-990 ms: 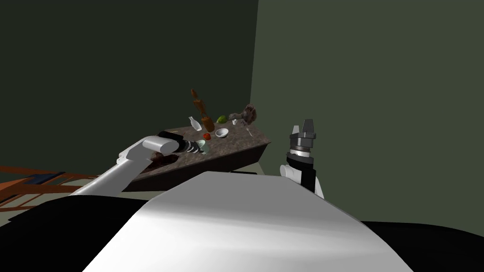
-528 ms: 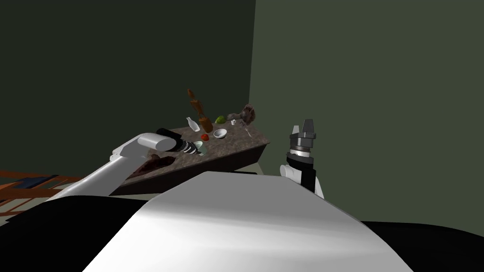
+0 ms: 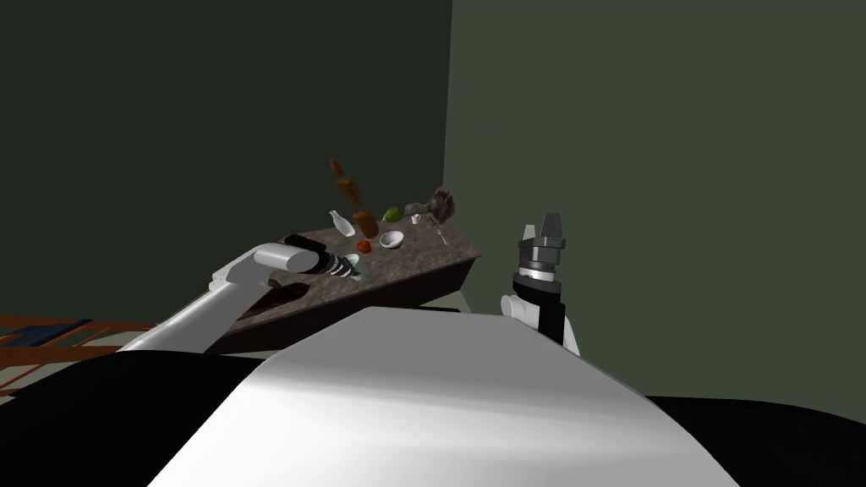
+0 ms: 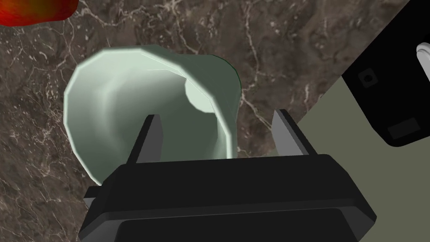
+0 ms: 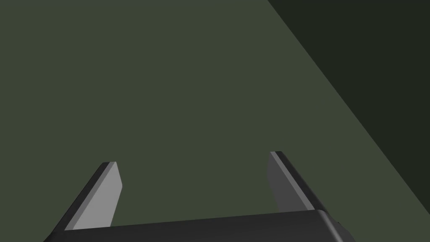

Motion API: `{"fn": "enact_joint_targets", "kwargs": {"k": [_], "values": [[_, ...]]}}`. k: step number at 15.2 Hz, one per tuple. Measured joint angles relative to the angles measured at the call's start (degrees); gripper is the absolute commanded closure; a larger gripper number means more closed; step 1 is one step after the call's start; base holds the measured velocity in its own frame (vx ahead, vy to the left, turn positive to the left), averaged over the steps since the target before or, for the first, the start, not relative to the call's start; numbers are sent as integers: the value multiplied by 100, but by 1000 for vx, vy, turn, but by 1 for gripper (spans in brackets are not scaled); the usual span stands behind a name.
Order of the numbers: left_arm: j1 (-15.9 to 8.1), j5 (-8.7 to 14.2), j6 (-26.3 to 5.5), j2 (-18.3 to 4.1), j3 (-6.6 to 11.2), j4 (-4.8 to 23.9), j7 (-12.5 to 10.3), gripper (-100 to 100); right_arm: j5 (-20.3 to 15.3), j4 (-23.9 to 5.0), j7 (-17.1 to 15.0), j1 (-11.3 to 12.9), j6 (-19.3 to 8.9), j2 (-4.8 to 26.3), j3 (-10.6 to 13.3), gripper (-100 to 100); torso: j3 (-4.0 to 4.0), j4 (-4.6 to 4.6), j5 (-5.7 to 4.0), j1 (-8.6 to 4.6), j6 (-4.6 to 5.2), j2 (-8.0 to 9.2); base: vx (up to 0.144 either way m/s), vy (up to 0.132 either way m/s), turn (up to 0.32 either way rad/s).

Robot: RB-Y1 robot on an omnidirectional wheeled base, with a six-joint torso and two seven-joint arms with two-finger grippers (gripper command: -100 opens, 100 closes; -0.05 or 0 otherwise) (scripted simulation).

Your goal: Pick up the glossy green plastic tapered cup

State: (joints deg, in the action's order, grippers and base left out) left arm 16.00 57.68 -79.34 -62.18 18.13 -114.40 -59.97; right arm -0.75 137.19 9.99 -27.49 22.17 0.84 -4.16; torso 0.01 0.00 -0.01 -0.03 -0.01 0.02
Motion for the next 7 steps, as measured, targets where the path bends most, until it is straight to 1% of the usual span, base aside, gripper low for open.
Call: {"fn": "enact_joint_targets", "kwargs": {"k": [4, 5, 7], "values": [[-2, -1, 4, 0, 3, -1, -1, 100, 0, 0, 0, 0, 0, 0, 0, 0, -3, -3, 2, 5, 1, -2, -1, 2, 13], [11, 43, -29, -40, 37, -57, -29, 100, 0, 0, 0, 0, 0, 0, 0, 0, 0, 0, -1, 7, -2, 0, -8, 18, 86], [19, 164, -167, -160, 131, -247, -161, 100, 0, 0, 0, 0, 0, 0, 0, 0, 4, 2, -3, 7, -3, 6, -6, 18, 43]]}}
